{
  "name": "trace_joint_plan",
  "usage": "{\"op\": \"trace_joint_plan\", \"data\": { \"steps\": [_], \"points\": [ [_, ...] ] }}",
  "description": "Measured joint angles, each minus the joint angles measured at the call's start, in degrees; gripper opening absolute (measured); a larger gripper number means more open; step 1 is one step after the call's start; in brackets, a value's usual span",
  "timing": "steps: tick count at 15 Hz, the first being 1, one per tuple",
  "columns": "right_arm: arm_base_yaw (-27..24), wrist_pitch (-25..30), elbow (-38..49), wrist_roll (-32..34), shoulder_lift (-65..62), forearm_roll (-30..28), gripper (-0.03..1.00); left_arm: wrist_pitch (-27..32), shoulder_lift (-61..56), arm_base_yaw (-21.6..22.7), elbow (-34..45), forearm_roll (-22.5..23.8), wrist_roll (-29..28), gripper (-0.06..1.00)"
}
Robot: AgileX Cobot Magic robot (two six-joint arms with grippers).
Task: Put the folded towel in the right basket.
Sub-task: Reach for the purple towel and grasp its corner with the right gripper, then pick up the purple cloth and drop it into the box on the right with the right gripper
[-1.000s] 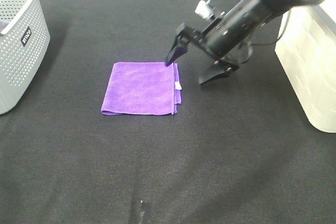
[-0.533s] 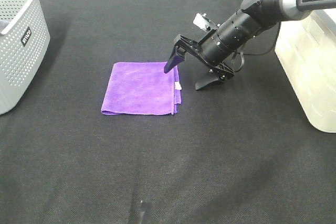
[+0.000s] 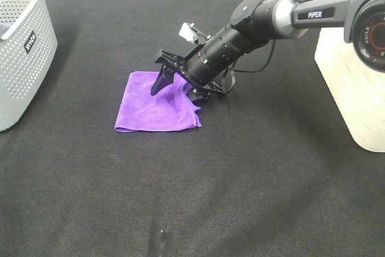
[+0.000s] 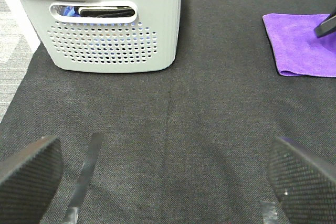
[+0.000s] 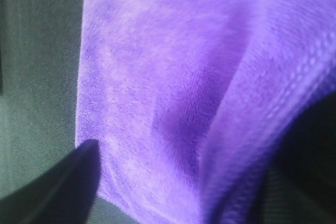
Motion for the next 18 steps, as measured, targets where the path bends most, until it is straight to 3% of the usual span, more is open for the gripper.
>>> {"op": "trace_joint_plan", "data": {
  "steps": [1,4,5,7,10,11,14,15,16,18],
  "points": [
    [0.00,-0.23,0.00,0.63,0.06,-0.46,0.58,0.00,0.00,0.00,0.00,0.00,0.00,0.99],
    [0.00,-0.57,0.00,1.43,0.74,-1.60,0.09,0.00,0.00,0.00,0.00,0.00,0.00,0.99],
    [0.00,-0.52,0.00,1.38,0.69,-1.89,0.05,0.00,0.00,0.00,0.00,0.00,0.00,0.99],
    [0.00,2.29,-1.20,1.38,-0.69,-5.61,0.05,0.00,0.00,0.00,0.00,0.00,0.00,0.99],
    [-1.03,14.61,-4.01,1.66,-5.90,-16.33,0.05,0.00,0.00,0.00,0.00,0.00,0.00,0.99],
    [-1.03,14.61,-4.01,1.66,-5.90,-16.33,0.05,0.00,0.00,0.00,0.00,0.00,0.00,0.99],
    [-2.41,22.80,-8.77,1.83,-17.42,-31.17,0.05,0.00,0.00,0.00,0.00,0.00,0.00,0.99],
    [-3.50,23.95,-11.40,3.32,-22.46,-39.08,0.05,0.00,0.00,0.00,0.00,0.00,0.00,0.99],
    [-4.87,24.01,-12.20,4.58,-25.90,-43.09,0.05,0.00,0.00,0.00,0.00,0.00,0.00,0.99],
    [-11.34,24.18,-12.49,5.73,-31.74,-45.66,0.05,0.00,0.00,0.00,0.00,0.00,0.00,0.99]
  ]
}}
